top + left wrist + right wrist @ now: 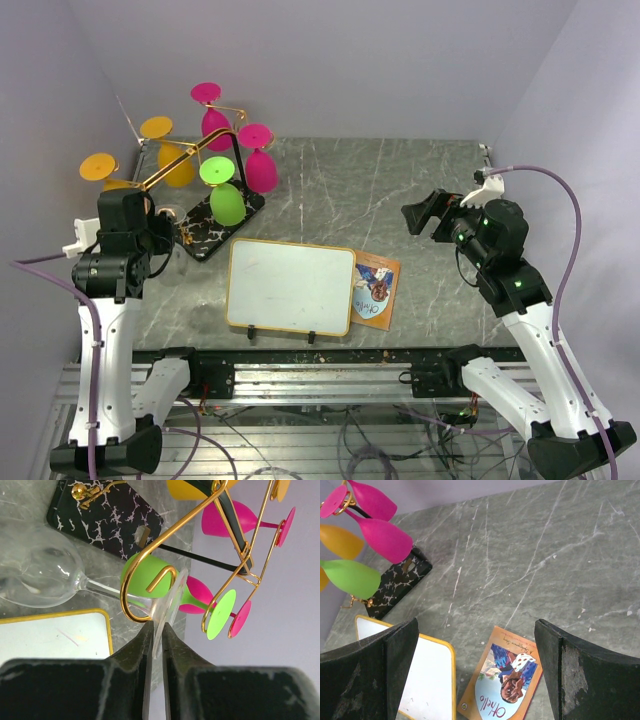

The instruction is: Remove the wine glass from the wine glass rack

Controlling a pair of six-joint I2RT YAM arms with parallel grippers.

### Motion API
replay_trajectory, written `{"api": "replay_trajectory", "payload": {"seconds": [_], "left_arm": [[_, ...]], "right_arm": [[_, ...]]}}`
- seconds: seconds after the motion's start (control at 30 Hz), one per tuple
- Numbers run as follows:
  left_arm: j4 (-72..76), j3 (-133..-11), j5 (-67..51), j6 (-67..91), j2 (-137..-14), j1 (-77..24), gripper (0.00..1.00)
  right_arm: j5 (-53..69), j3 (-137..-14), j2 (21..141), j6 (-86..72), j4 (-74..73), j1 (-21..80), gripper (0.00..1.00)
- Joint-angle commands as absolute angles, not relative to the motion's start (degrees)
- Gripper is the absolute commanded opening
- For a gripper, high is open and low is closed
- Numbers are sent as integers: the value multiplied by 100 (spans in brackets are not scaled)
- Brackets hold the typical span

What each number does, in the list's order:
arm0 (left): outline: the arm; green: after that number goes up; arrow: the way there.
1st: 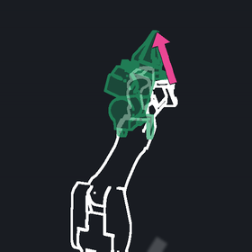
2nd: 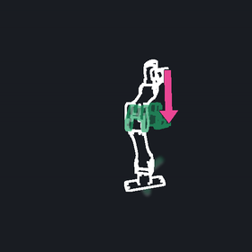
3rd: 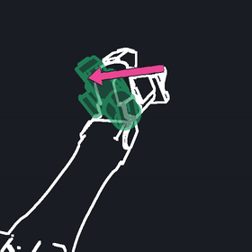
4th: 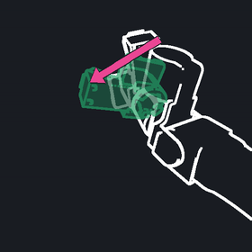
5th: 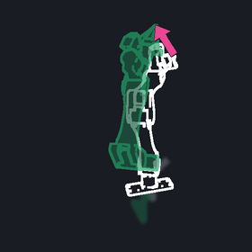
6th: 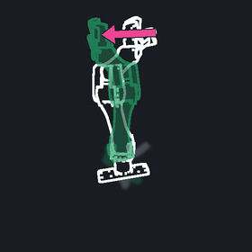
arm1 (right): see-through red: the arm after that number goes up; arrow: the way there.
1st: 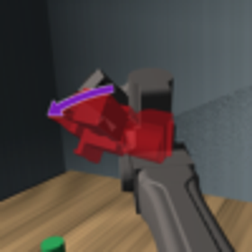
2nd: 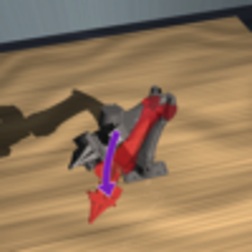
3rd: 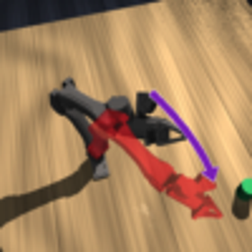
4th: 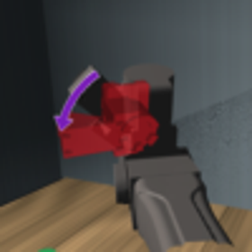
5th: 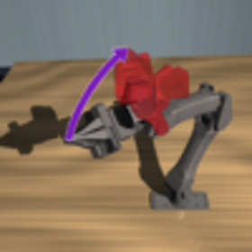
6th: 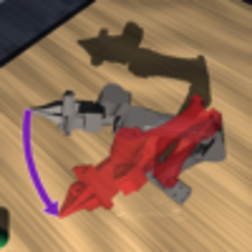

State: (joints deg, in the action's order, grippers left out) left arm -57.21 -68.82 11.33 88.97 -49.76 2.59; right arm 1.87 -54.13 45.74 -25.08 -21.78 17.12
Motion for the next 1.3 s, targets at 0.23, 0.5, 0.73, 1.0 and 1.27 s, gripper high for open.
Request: {"api": "replay_trajectory", "payload": {"seconds": [0.23,0.5,0.73,1.0,1.27], "left_arm": [[-5522,-6996,951,8954,-4977,310,15],[-5592,-7127,1048,9087,-4896,308,7],[-5513,-7135,1106,9200,-4722,312,7],[-5235,-6991,1129,9290,-4554,308,7],[-5467,-7251,1422,9246,-4546,310,7]], "right_arm": [[176,-5360,4497,-2567,-2184,1739,100],[165,-5392,4502,-2553,-2197,1747,100],[175,-5364,4514,-2557,-2192,1742,100],[193,-5361,4530,-2556,-2188,1747,100],[205,-5366,4534,-2562,-2191,1747,100]]}}
